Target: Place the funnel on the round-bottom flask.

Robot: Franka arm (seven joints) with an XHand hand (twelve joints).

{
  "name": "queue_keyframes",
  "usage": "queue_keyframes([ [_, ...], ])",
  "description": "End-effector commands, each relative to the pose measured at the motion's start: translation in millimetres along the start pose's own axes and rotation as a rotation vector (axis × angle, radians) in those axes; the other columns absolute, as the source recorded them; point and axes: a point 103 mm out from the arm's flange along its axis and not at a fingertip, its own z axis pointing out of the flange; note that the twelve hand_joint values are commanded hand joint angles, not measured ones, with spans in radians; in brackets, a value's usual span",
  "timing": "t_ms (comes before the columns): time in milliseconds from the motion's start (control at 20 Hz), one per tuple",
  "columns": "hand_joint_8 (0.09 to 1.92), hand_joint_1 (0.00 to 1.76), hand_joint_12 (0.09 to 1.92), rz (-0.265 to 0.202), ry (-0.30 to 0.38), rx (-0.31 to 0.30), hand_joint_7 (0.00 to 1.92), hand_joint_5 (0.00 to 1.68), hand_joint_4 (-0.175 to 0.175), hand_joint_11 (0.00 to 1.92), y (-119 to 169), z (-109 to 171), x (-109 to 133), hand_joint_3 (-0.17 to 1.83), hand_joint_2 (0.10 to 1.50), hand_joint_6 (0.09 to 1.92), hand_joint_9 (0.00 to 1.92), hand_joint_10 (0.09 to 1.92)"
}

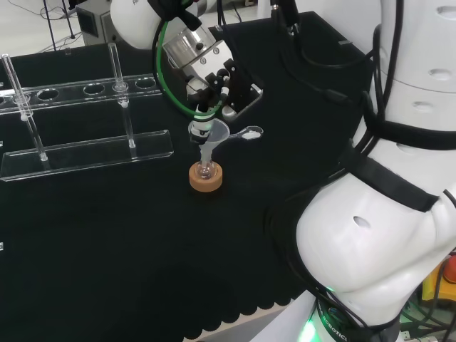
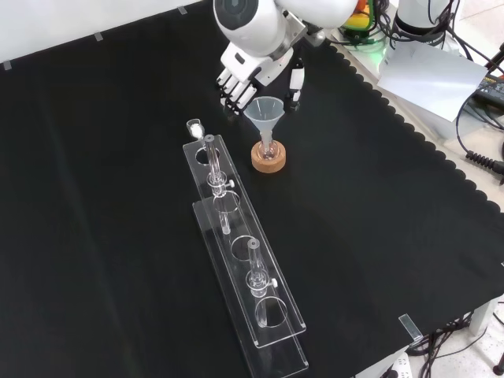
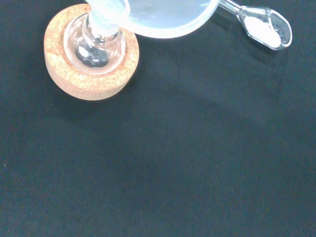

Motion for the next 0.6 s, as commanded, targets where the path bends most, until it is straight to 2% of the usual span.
queue_keyframes([
  [50, 0.22, 0.57, 1.47, -0.005, 0.016, -0.019, 0.0, 0.15, -0.069, 0.04, -10, 0, -3, -0.17, 0.86, 0.09, 0.1, 0.79],
  [300, 0.22, 0.55, 1.47, 0.0, 0.02, -0.081, 0.0, 0.14, -0.069, 0.03, -21, -5, -9, -0.17, 0.85, 0.09, 0.09, 0.8],
  [500, 0.38, 0.55, 1.47, 0.008, 0.043, -0.148, 0.0, 0.17, -0.071, 0.06, -28, -8, -22, -0.16, 0.85, 0.09, 0.14, 0.8],
  [600, 0.51, 0.58, 1.45, 0.012, 0.072, -0.189, 0.04, 0.25, -0.072, 0.1, -30, -7, -30, -0.15, 0.87, 0.09, 0.22, 0.76],
])
